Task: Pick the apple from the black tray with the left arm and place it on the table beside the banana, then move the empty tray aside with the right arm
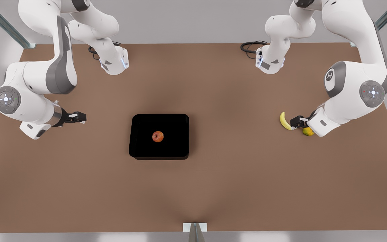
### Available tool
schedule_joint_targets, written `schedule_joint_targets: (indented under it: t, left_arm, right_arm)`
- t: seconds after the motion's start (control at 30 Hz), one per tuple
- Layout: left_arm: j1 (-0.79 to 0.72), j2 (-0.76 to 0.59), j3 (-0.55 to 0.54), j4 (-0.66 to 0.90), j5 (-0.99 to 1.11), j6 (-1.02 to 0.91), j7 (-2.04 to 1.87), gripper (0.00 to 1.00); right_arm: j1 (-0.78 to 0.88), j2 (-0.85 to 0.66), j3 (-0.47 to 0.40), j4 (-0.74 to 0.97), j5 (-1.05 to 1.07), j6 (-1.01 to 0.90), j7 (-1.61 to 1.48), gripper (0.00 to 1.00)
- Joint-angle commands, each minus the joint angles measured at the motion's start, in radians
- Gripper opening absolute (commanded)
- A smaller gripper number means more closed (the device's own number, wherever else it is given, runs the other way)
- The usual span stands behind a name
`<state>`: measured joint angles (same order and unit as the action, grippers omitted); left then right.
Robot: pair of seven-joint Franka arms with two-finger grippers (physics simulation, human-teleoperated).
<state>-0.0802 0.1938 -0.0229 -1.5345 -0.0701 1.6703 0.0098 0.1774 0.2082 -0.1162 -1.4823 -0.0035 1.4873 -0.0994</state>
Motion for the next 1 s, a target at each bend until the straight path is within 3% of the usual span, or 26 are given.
schedule_joint_targets:
  t: [0.0, 0.07, 0.13, 0.27, 0.37, 0.43, 0.5, 0.63, 0.77, 0.8, 0.97]
  left_arm:
    - [0.0, -0.002, 0.0, 0.002, -0.002, 0.0, 0.006, 1.0]
    - [-0.01, -0.001, -0.008, 0.02, -0.008, 0.0, 0.013, 1.0]
    - [-0.118, 0.006, -0.045, 0.017, -0.001, -0.003, 0.016, 1.0]
    - [-0.227, 0.159, -0.118, 0.085, 0.024, -0.017, 0.246, 1.0]
    - [-0.296, 0.278, -0.224, 0.134, 0.111, 0.178, 0.576, 1.0]
    - [-0.294, 0.383, -0.226, 0.168, 0.082, 0.462, 0.805, 1.0]
    - [-0.312, 0.555, -0.296, 0.399, -0.005, 0.539, 0.751, 1.0]
    - [-0.372, 0.638, -0.384, 0.418, -0.005, 0.677, 0.515, 1.0]
    - [-0.489, 0.739, -0.37, 0.419, 0.01, 0.902, 0.299, 1.0]
    - [-0.541, 0.756, -0.313, 0.444, 0.01, 0.921, 0.276, 1.0]
    - [-0.63, 0.842, -0.246, 0.516, 0.01, 1.0, 0.168, 1.0]
  right_arm:
    - [0.001, -0.001, 0.0, 0.0, 0.0, -0.001, -0.009, 1.0]
    - [-0.001, -0.001, 0.0, 0.0, 0.0, -0.001, -0.009, 1.0]
    - [-0.001, -0.001, 0.0, 0.0, 0.0, -0.001, -0.011, 1.0]
    - [-0.001, -0.001, 0.0, 0.0, 0.0, -0.001, -0.011, 1.0]
    - [0.0, -0.001, 0.0, 0.0, 0.0, -0.001, -0.011, 1.0]
    - [0.001, -0.001, 0.0, 0.0, 0.002, -0.001, -0.009, 1.0]
    - [0.001, -0.001, 0.0, 0.0, 0.002, -0.001, -0.009, 1.0]
    - [-0.001, -0.001, 0.0, 0.0, 0.005, 0.001, -0.009, 1.0]
    - [0.001, 0.0, -0.002, 0.0, 0.002, 0.001, -0.008, 1.0]
    - [0.001, 0.002, -0.002, 0.0, 0.002, 0.001, -0.008, 1.0]
    - [-0.001, 0.0, -0.002, 0.0, 0.0, 0.001, -0.006, 1.0]
